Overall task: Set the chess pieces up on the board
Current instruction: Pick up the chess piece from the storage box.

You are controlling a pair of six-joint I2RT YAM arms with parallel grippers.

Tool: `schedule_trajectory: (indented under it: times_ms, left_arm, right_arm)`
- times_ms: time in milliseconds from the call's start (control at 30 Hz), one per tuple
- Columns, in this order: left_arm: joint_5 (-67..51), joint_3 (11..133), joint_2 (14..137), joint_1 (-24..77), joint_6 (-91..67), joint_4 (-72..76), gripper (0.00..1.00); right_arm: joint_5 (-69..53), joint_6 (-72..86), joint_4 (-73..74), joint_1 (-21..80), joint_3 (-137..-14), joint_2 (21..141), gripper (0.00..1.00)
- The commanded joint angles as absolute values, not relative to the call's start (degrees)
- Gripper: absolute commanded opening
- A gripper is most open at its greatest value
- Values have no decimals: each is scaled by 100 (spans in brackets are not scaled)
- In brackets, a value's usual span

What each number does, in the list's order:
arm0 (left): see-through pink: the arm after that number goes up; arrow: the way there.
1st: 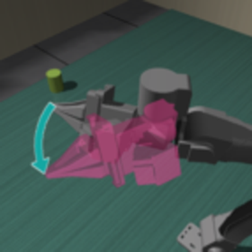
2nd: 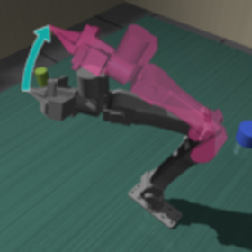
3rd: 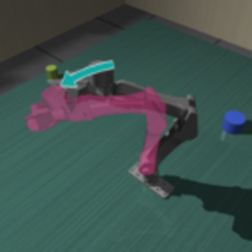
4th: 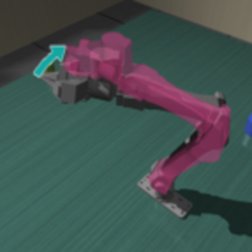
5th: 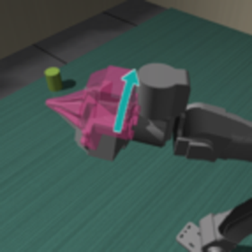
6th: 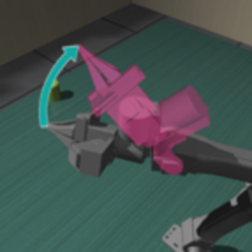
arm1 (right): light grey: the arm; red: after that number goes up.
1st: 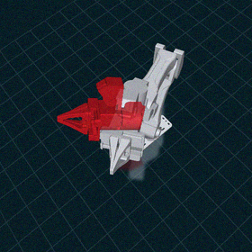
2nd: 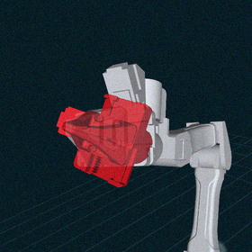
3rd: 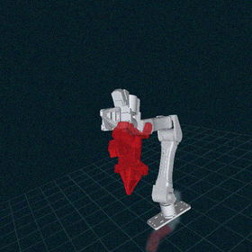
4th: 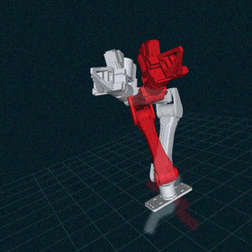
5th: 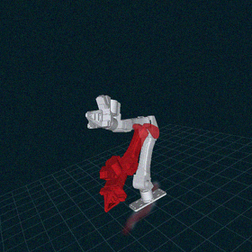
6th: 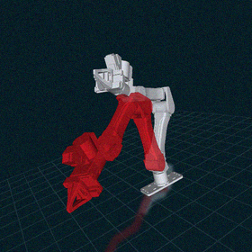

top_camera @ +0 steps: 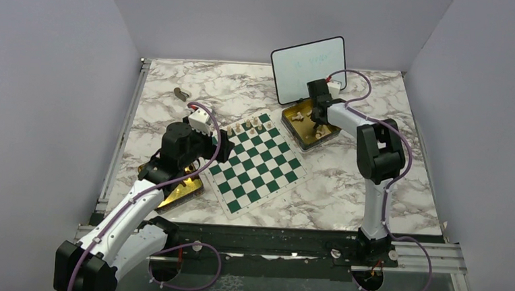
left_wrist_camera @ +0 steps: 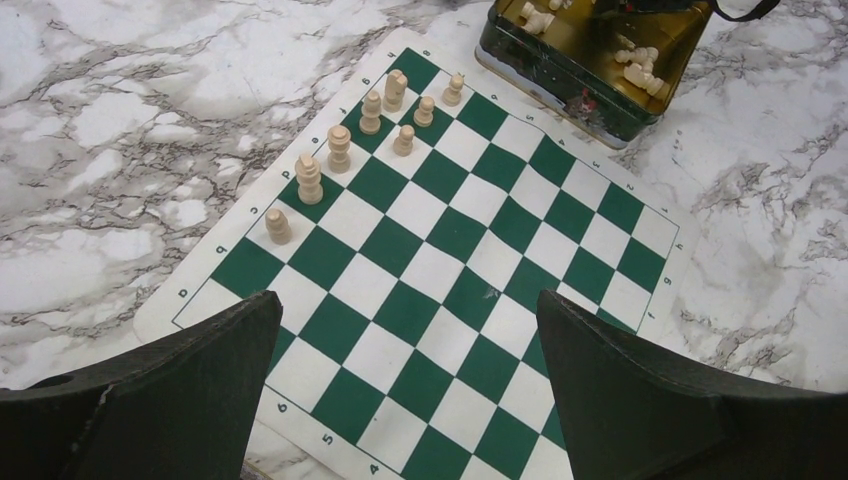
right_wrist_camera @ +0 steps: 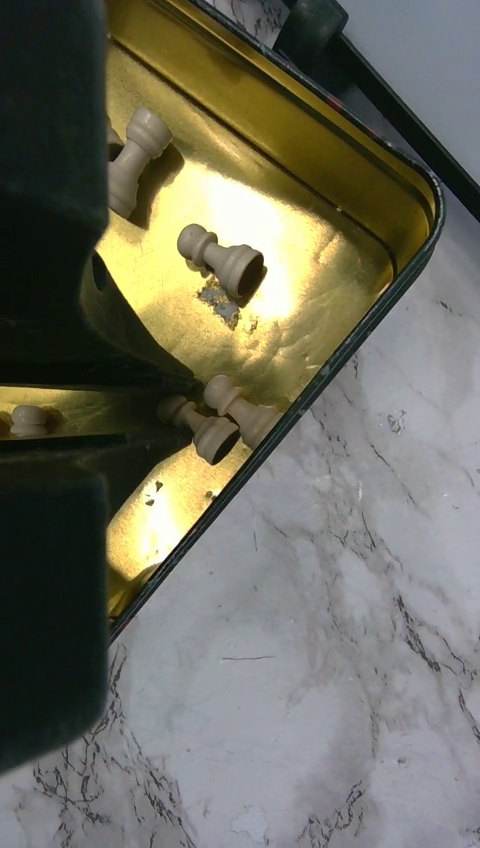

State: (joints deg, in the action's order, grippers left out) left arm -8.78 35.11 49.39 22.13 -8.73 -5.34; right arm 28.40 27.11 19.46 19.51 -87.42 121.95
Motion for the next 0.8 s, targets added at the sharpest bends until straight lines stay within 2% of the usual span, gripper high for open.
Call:
schedule_trajectory:
  times_ms: [0,433,600,767]
  left_arm:
    - [-1023,3504,4960,2205,-914,-386,99]
    - [-879,3512,5039,2206,-861,-367,96]
    - [-1198,3415,5146,2206,-665,-61,90]
    - [-2121,3318,5244,2205,-356,480,82]
  right_arm:
    - [2948,2673,1912,1951,-8704,12089,19]
    - [1577,1920,2266,1951,-8181,10896,14]
    - [252,1574,2553,1951,-8005,10336,13]
    - [-1229,1348,2556,1953,-7598,9765,12]
